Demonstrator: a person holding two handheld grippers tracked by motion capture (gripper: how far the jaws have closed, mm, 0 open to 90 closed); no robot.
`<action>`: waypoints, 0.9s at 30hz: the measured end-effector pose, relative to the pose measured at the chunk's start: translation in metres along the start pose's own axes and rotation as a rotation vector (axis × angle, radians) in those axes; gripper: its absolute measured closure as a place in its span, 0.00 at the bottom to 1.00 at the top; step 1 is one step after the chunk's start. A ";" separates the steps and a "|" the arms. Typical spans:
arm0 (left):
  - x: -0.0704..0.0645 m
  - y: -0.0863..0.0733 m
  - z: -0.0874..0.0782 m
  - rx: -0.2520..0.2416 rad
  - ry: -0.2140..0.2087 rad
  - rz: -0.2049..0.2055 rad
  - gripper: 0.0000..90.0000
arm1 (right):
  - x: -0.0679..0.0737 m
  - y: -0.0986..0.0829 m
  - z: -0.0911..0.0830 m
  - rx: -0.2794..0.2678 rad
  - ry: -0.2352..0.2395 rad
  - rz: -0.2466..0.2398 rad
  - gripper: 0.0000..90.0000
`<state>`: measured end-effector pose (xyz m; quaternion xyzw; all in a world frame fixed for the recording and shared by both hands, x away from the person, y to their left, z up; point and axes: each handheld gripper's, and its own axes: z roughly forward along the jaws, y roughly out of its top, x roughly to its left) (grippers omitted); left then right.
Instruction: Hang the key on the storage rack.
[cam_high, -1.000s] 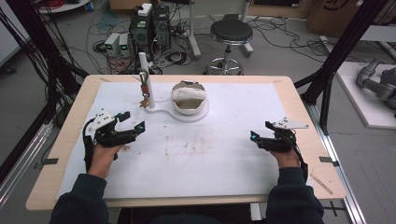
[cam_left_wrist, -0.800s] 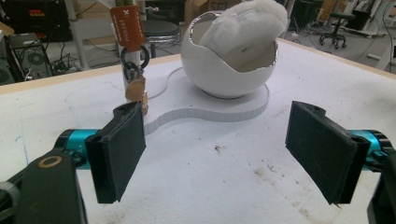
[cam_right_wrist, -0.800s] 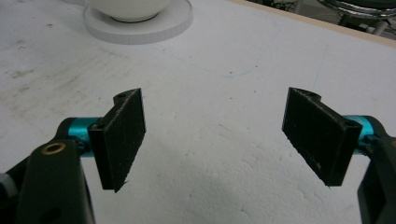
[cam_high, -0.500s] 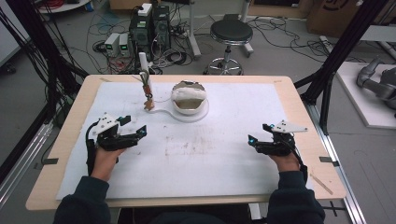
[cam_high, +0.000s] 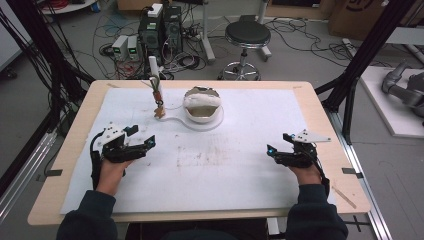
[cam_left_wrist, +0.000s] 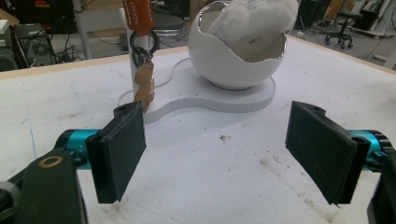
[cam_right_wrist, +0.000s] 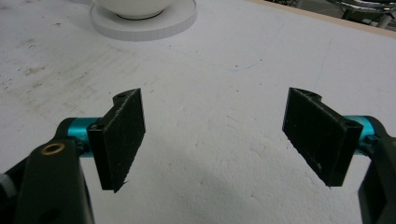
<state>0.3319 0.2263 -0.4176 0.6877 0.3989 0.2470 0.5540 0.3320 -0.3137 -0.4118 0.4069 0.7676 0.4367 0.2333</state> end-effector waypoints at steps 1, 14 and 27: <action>0.000 0.000 0.000 0.003 -0.002 0.004 0.22 | 0.000 0.000 0.000 0.000 0.000 0.000 0.24; 0.000 0.000 0.000 -0.001 -0.014 0.004 0.22 | -0.001 -0.001 0.001 0.002 0.001 0.000 0.24; 0.001 0.000 0.001 -0.002 -0.014 0.001 0.22 | -0.002 -0.001 0.000 0.000 -0.001 0.006 0.24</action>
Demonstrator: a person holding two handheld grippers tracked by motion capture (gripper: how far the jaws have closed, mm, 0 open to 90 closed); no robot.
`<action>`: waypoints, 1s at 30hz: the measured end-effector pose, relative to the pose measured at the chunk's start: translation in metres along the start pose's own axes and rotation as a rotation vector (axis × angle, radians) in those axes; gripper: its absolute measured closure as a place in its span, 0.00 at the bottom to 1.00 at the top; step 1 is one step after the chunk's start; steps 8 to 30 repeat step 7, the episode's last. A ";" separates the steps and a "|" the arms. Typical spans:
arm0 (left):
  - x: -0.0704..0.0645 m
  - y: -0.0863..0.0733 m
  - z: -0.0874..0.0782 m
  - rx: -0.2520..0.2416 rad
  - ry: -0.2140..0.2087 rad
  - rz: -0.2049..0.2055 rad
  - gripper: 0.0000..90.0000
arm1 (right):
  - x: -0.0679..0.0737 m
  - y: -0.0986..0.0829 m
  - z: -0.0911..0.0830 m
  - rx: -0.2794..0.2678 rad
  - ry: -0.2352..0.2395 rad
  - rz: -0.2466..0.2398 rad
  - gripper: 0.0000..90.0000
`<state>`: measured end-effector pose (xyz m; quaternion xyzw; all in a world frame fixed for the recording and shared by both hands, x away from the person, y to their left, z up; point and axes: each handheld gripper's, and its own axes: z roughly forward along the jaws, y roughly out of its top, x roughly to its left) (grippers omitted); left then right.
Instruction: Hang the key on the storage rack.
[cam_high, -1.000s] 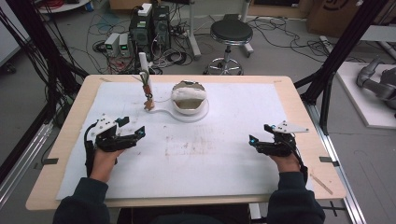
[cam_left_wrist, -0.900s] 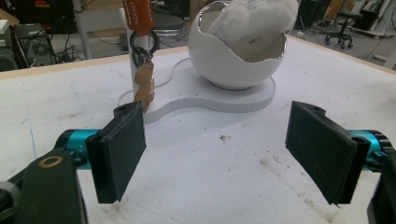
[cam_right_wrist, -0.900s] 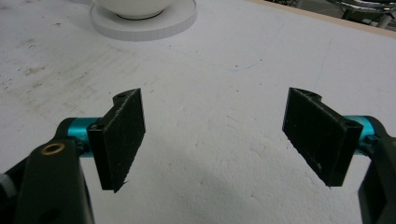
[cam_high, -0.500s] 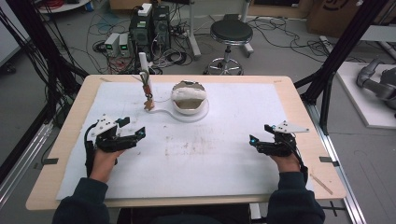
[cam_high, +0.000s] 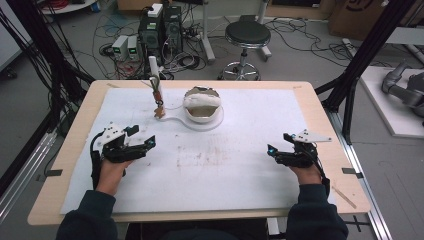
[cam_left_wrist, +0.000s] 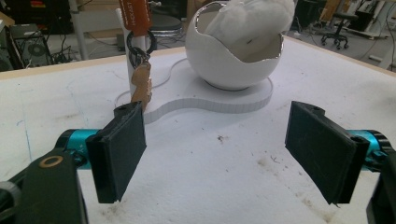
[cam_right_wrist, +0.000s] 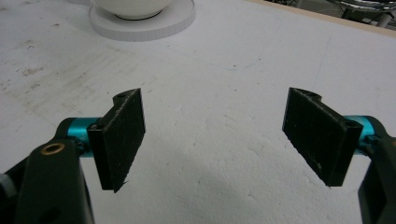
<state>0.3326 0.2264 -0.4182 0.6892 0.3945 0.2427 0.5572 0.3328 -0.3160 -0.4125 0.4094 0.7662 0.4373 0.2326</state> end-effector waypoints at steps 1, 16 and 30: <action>0.000 0.000 0.000 0.001 0.000 0.001 0.22 | 0.000 0.000 0.000 -0.001 0.000 -0.001 0.24; 0.000 0.000 -0.001 -0.001 0.001 -0.003 0.23 | -0.001 0.000 0.000 -0.002 0.001 -0.004 0.24; 0.000 0.000 -0.001 -0.001 0.001 -0.003 0.23 | -0.001 0.000 0.000 -0.002 0.001 -0.004 0.24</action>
